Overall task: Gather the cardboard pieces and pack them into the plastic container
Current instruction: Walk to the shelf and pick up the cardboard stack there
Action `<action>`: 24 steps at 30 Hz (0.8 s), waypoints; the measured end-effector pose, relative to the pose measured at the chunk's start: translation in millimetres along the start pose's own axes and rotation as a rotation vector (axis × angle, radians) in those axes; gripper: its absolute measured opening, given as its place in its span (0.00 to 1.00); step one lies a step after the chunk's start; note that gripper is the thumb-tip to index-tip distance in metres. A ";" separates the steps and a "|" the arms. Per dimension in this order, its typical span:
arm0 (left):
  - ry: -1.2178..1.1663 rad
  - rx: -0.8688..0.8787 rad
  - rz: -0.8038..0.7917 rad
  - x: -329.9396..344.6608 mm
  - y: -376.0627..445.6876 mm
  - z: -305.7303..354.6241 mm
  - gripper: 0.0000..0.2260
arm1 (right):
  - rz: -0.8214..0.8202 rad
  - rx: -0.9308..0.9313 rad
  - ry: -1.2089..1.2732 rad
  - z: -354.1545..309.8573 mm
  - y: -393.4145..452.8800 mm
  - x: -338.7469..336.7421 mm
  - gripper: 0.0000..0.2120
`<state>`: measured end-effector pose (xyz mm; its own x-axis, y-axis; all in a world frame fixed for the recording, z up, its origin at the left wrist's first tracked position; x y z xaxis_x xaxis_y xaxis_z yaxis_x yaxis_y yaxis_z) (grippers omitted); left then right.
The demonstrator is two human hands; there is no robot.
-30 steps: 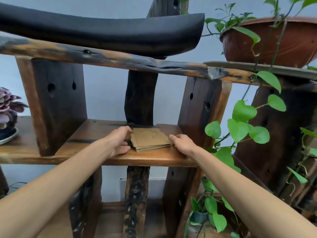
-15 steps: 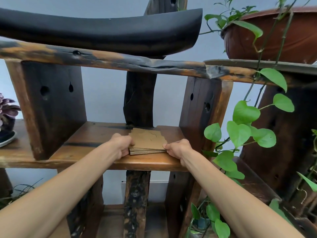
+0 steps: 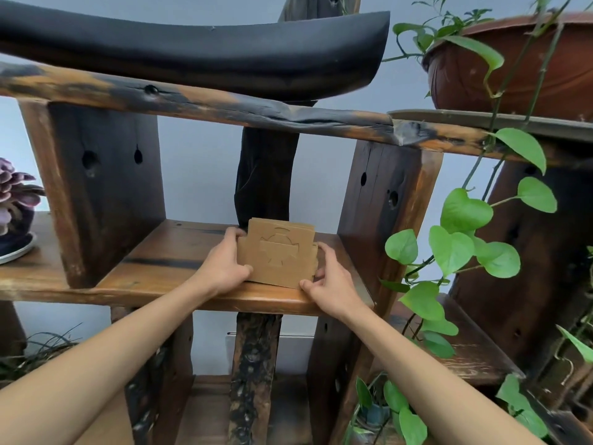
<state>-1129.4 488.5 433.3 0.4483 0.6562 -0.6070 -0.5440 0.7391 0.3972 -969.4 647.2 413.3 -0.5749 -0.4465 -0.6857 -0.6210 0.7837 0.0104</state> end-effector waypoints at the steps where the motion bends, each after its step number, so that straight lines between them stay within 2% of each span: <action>1: 0.027 0.044 -0.012 0.1 -0.4 3.1 0.33 | -0.008 -0.025 -0.036 -4.4 -1.0 -0.7 0.46; 4: 0.099 0.129 -0.039 0.6 -2.1 9.9 0.37 | -0.007 -0.083 -0.157 -14.7 -3.2 -2.6 0.49; 10: 0.269 0.171 -0.030 8.9 -5.6 10.4 0.32 | 0.124 -0.072 -0.361 -23.7 -4.2 3.6 0.47; 15: 0.298 0.224 -0.004 16.6 -13.0 6.6 0.36 | 0.247 -0.100 -0.392 -24.5 -15.5 10.7 0.47; 24: 0.301 0.225 -0.077 16.5 -10.3 10.0 0.36 | 0.232 -0.131 -0.369 -26.5 -15.1 8.4 0.43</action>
<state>-1109.3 493.2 426.1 0.2350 0.5479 -0.8029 -0.3326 0.8215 0.4632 -978.9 620.2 426.7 -0.4932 -0.0631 -0.8676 -0.5736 0.7734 0.2699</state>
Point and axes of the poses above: each hand's wrist, its own y-axis towards the middle knuckle, its own x-axis out of the palm, z = x × y, the point moved 5 cm from there along y, towards the middle knuckle, and after that the axes turned 15 degrees about x, right-handed, at the moved point
